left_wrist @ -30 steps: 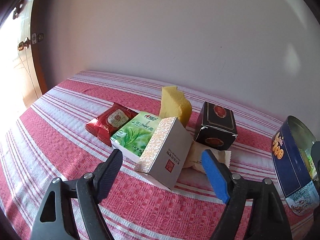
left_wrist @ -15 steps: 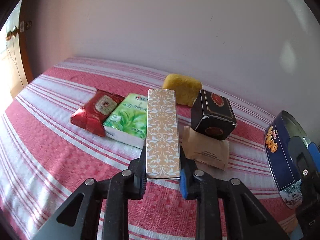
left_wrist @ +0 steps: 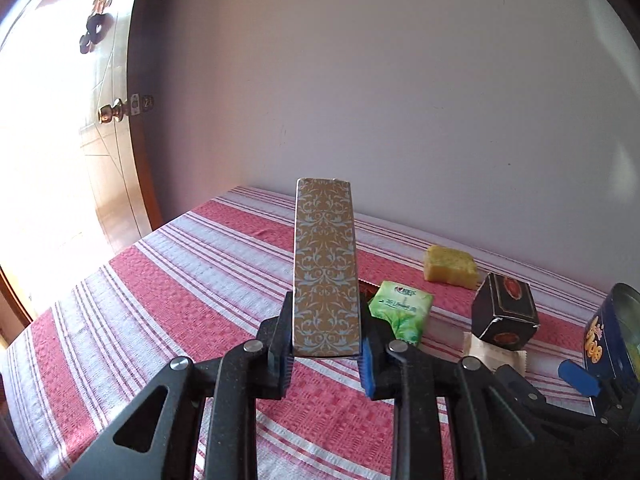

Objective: Organize objects
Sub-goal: 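Grasp the patterned long box with the left gripper while the right grasps the cream pastry packet, then carry the long box and pastry packet toward the tin with both grippers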

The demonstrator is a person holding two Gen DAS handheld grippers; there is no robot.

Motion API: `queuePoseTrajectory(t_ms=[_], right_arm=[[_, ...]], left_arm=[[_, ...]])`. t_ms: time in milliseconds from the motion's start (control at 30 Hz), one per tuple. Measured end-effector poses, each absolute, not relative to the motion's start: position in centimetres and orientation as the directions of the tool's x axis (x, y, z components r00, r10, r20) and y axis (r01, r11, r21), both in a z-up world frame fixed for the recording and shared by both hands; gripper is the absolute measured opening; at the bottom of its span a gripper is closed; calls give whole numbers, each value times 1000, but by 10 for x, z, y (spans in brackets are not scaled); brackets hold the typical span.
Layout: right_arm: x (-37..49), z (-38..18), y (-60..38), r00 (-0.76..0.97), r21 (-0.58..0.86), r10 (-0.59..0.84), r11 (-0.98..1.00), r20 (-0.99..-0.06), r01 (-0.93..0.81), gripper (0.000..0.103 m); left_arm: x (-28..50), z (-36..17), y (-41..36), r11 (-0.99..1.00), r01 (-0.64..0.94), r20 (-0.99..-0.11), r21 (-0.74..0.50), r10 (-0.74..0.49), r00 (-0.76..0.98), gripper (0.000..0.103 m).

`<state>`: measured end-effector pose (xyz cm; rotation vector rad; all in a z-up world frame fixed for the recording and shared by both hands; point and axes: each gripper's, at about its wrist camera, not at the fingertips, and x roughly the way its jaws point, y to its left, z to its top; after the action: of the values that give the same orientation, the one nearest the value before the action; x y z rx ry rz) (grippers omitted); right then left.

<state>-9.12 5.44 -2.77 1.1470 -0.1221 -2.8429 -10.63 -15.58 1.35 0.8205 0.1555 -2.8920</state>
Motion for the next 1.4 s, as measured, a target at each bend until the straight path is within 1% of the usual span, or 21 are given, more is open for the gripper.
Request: queuePoseTrajectory(t_ms=[67,167,233,333,367,400,433,467,500,533,567,600,667,733,833,967,1067,1133,1233,1300,1400], right_arm=[[-102,-35,50,-687,149,-129,-988,-715,31,94],[-121,-45,39,-645,164,-139,-986,-751,21,93],[-129,-50,28,-618,141,-122,-990,-777,18,93],[-138,-53,10,-606,48,-40,-999,-795,4,92],[-140,-53,6,-601,15,-14,-1000,-799,4,89],[-139,-53,4,-607,18,-26,-1000,-794,18,82],[-138,-53,2,-610,17,-30,-999,-792,28,80],[-138,-53,1,-612,15,-31,-999,-790,32,76],[-136,-52,1,-615,16,-33,-999,-788,33,67],[-135,-52,1,-618,11,-30,-999,-785,34,62],[-134,-52,1,-619,-4,-16,-1000,-785,31,51],[-133,-52,1,-621,-1,-23,-999,-784,38,51],[-132,-50,4,-625,51,-80,-997,-776,65,49],[-129,-49,11,-632,122,-144,-989,-762,78,48],[-122,-46,23,-651,192,-186,-979,-736,63,48],[-100,-31,39,-711,219,-198,-974,-675,64,48],[-80,-17,43,-788,151,-121,-988,-604,36,48],[-62,-5,48,-845,68,-30,-998,-534,-7,48],[-44,6,49,-893,-16,69,-998,-444,-69,48],[-36,10,51,-907,-39,102,-995,-410,-94,48],[-30,12,55,-908,-40,120,-993,-400,-113,48]], left_arm=[[-109,11,-160,-983,175,-531,-51,-122,-839,28],[-114,9,-153,-982,190,-520,-11,-156,-840,28],[-115,9,-150,-982,191,-512,12,-170,-842,28],[-111,8,-141,-981,191,-512,27,-178,-841,28],[-111,8,-140,-981,190,-514,27,-176,-839,28],[-111,8,-140,-982,189,-517,27,-175,-838,28],[-111,7,-140,-982,186,-518,26,-173,-838,28],[-112,7,-140,-983,184,-519,26,-170,-838,28],[-112,7,-140,-983,183,-519,28,-170,-837,28],[-110,7,-137,-983,182,-521,29,-171,-837,28],[-110,6,-137,-983,181,-523,29,-169,-836,28],[-111,6,-137,-984,179,-526,27,-166,-834,28],[-112,5,-136,-985,172,-533,21,-156,-831,28],[-113,4,-135,-987,161,-539,19,-146,-829,28],[-114,3,-134,-987,157,-541,25,-145,-829,28],[-112,3,-133,-989,147,-535,18,-134,-834,28],[-109,3,-129,-991,134,-529,23,-126,-839,28],[-107,3,-125,-992,121,-523,33,-120,-844,28],[-102,4,-117,-993,104,-507,52,-116,-854,28],[-100,4,-112,-994,97,-496,59,-113,-861,28],[-97,4,-108,-995,82,-482,64,-102,-870,28]])
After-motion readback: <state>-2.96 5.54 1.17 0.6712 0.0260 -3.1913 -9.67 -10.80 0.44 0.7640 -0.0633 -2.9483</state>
